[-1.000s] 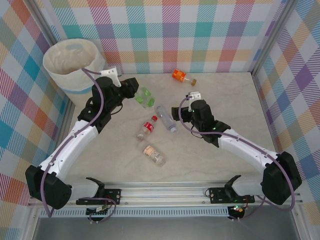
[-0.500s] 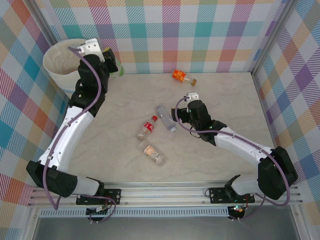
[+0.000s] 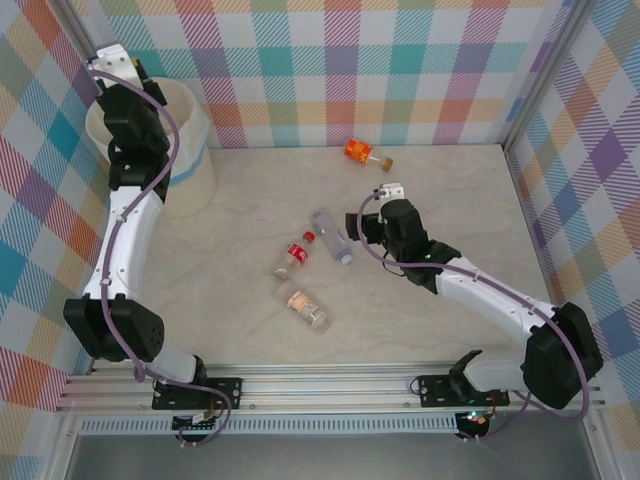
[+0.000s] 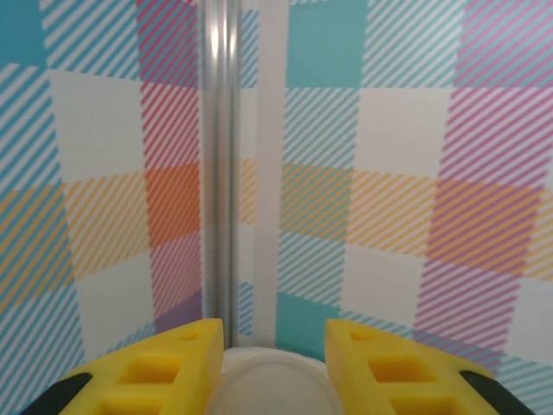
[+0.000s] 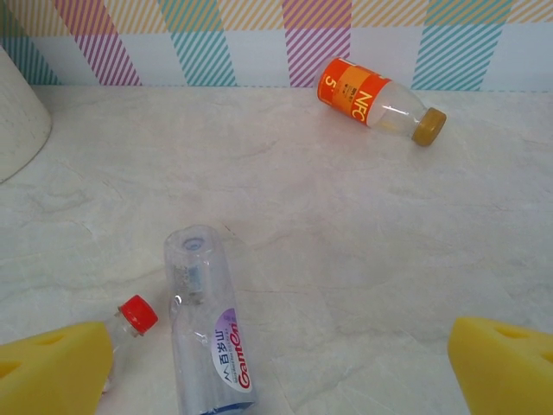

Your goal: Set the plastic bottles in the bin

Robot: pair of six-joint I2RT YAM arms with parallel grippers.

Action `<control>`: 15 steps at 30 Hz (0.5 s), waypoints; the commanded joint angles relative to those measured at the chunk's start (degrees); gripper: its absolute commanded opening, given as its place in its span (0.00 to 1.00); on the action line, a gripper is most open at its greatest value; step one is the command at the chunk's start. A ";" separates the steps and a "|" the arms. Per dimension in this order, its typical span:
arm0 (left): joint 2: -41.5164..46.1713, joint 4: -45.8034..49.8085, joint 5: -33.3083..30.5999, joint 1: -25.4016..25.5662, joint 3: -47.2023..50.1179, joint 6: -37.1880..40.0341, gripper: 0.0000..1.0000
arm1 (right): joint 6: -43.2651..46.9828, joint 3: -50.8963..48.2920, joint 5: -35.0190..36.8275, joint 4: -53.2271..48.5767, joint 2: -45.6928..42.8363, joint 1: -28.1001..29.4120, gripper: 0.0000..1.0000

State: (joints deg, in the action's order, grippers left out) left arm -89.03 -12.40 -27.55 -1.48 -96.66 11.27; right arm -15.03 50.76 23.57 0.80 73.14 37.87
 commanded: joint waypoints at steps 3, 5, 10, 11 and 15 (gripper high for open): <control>-5.87 -1.90 2.41 -5.49 -7.14 1.37 0.00 | -2.76 0.24 -0.08 -0.08 -1.62 0.11 1.00; -8.99 2.65 2.27 -7.06 -11.26 0.08 0.00 | -3.24 0.13 -0.67 0.23 -1.59 0.19 1.00; -15.01 9.22 1.14 -9.02 -17.48 -1.86 0.00 | -4.00 0.04 -1.31 0.60 -0.92 0.20 1.00; -16.33 10.20 0.03 -9.10 -18.88 -1.83 0.00 | -4.11 0.11 -1.51 0.65 -0.71 0.15 1.00; -21.03 17.51 -2.95 -9.65 -25.40 -1.95 0.20 | -3.87 0.59 -1.96 0.02 -0.11 0.19 1.00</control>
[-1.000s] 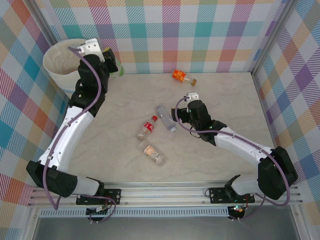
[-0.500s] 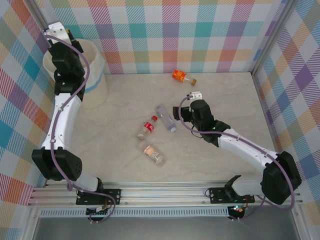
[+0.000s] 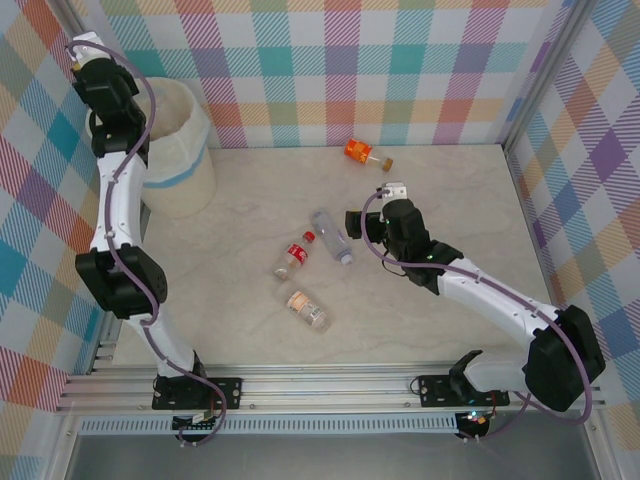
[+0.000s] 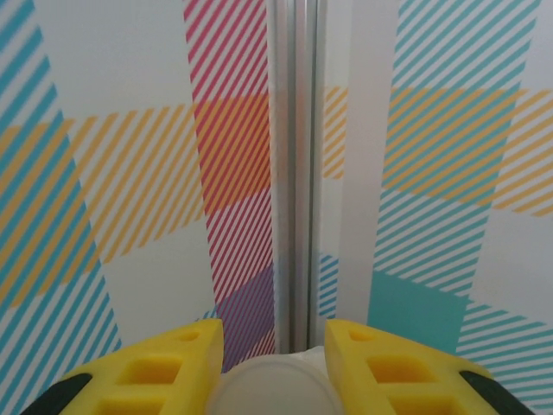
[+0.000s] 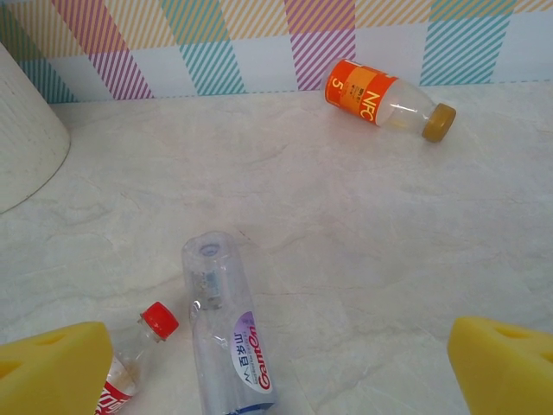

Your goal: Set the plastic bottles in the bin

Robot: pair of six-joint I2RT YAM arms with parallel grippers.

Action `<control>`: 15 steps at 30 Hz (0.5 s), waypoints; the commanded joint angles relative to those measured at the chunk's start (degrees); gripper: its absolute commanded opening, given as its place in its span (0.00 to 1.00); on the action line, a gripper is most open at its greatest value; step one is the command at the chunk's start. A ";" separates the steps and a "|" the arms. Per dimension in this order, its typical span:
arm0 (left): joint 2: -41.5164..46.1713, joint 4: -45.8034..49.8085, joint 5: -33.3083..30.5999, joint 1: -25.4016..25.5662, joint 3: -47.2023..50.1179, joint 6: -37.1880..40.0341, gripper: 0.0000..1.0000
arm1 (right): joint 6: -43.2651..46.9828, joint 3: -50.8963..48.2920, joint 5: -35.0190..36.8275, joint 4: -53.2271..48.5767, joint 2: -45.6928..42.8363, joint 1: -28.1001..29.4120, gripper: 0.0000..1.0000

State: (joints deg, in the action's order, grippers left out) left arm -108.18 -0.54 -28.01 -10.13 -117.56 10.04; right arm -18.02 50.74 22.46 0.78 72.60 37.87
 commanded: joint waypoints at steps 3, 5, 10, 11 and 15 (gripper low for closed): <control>-4.52 11.06 -4.83 -1.11 -9.45 0.31 0.55 | -0.62 0.50 -0.57 0.06 0.44 0.19 1.00; -4.14 9.84 -6.24 -1.46 -8.69 0.68 0.67 | -0.36 0.41 -0.33 0.15 0.55 0.16 1.00; -0.63 8.81 -3.55 -2.18 -4.42 -1.14 0.93 | 0.07 0.59 -0.31 0.43 0.95 0.15 1.00; 0.35 8.92 -2.02 -2.20 -3.30 -2.04 0.95 | 0.14 0.64 -0.32 0.69 1.01 0.19 1.00; 3.80 10.82 3.71 -1.70 0.34 -7.84 1.00 | 0.54 1.02 -0.73 1.05 1.38 0.19 1.00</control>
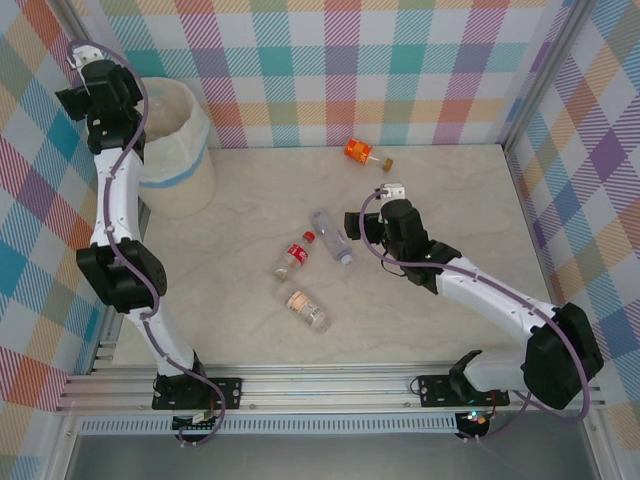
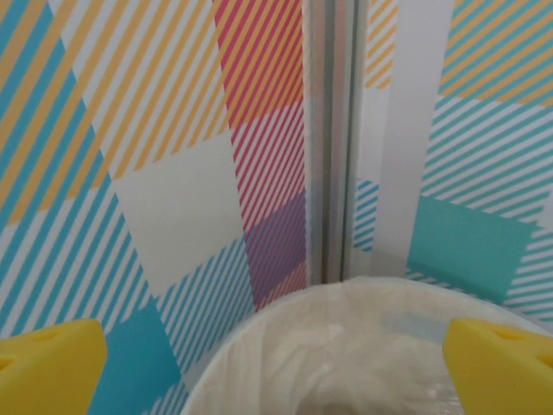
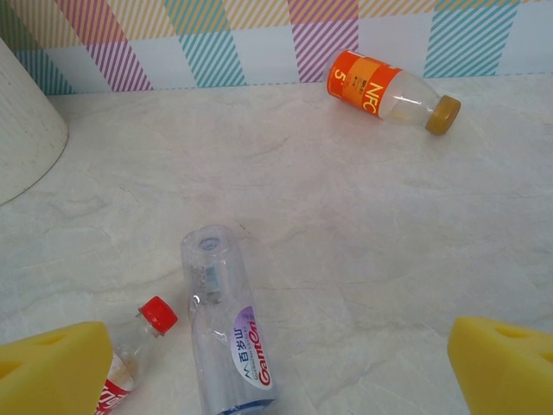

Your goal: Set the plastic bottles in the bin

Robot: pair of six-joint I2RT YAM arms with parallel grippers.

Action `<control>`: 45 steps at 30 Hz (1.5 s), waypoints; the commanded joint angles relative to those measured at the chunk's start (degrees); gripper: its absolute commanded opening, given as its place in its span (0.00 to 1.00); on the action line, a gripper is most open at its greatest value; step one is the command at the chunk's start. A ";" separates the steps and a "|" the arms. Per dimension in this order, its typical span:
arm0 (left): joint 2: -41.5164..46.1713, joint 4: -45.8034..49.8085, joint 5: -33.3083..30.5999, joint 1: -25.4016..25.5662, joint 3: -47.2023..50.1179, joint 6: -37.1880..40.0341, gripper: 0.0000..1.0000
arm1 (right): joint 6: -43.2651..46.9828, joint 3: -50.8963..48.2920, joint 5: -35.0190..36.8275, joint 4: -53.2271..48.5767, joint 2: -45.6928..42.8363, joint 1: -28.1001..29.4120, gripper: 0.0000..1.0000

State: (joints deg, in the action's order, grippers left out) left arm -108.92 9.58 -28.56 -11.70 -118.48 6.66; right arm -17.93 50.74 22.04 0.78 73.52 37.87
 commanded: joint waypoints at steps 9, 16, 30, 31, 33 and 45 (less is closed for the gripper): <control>11.21 4.49 7.54 8.91 9.09 -15.58 1.00 | -0.30 0.94 -0.77 0.79 0.05 0.15 1.00; 14.63 0.57 8.69 15.64 18.78 -23.05 1.00 | -1.16 -0.79 -0.69 1.20 -0.89 0.18 0.99; 23.11 3.28 15.17 26.52 35.41 -34.82 1.00 | -0.85 -4.45 0.23 1.29 -4.30 0.19 1.00; 23.75 3.81 16.55 27.42 36.66 -35.07 1.00 | -0.73 -4.80 0.06 1.23 -4.72 0.17 1.00; 24.74 4.57 18.41 29.22 38.80 -34.80 1.00 | -0.37 -5.71 -0.46 1.42 -5.58 0.20 1.00; 23.86 10.62 39.42 33.23 47.33 -25.17 1.00 | 3.23 -10.46 -9.31 5.96 -10.27 0.18 1.00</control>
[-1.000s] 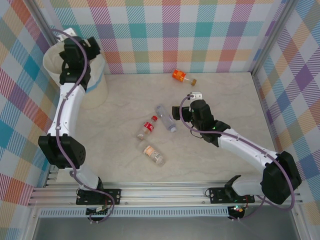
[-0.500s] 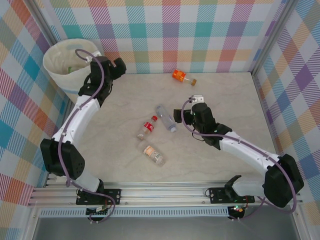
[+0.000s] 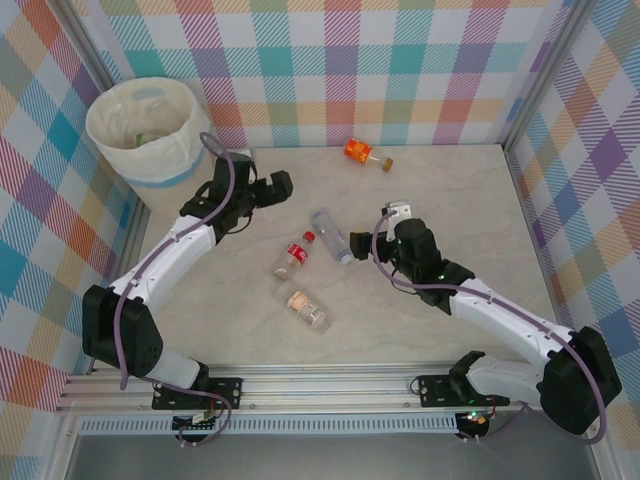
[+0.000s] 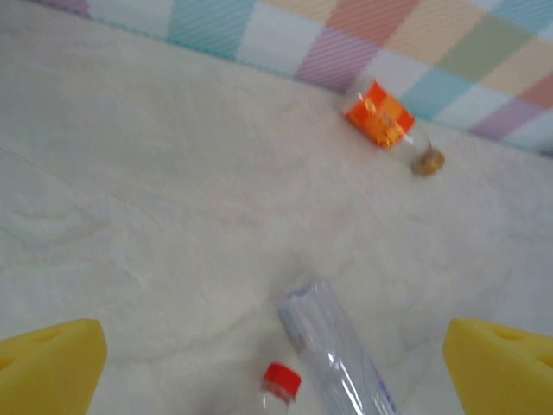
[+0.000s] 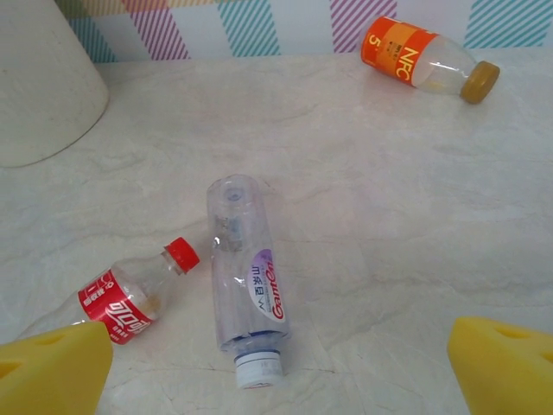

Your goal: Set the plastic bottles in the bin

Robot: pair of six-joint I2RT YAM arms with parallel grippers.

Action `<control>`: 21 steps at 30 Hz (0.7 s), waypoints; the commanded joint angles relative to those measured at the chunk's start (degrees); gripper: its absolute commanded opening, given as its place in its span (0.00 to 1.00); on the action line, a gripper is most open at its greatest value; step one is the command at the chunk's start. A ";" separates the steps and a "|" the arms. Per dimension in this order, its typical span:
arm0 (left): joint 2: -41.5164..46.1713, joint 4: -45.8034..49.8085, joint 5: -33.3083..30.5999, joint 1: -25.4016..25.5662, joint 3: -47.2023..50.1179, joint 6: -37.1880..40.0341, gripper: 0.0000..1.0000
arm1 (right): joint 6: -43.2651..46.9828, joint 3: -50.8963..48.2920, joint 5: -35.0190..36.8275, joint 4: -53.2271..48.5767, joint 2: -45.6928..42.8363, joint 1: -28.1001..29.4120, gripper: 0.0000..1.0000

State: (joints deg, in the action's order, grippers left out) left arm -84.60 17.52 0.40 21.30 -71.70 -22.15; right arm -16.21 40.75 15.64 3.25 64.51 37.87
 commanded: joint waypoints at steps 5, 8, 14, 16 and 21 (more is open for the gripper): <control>-5.17 14.42 16.92 0.54 -3.19 9.65 1.00 | 2.39 -0.06 -5.23 4.79 -0.81 0.19 1.00; -7.46 21.87 12.46 1.75 -4.66 12.57 1.00 | 2.69 0.39 -5.09 4.57 -0.19 0.19 1.00; -12.61 27.90 6.70 5.42 -4.95 14.67 1.00 | 2.98 1.21 -6.51 5.26 1.65 0.21 1.00; -13.83 26.74 5.77 7.13 -4.53 15.23 1.00 | 3.44 1.44 -8.05 5.70 2.28 0.16 1.00; -18.77 25.38 2.24 9.58 -6.10 17.99 0.98 | 4.06 2.56 -11.58 5.04 3.08 0.23 1.00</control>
State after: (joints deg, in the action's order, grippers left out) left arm -101.21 41.95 5.91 29.85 -75.77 -7.05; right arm -13.50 41.01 7.33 6.42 67.31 37.87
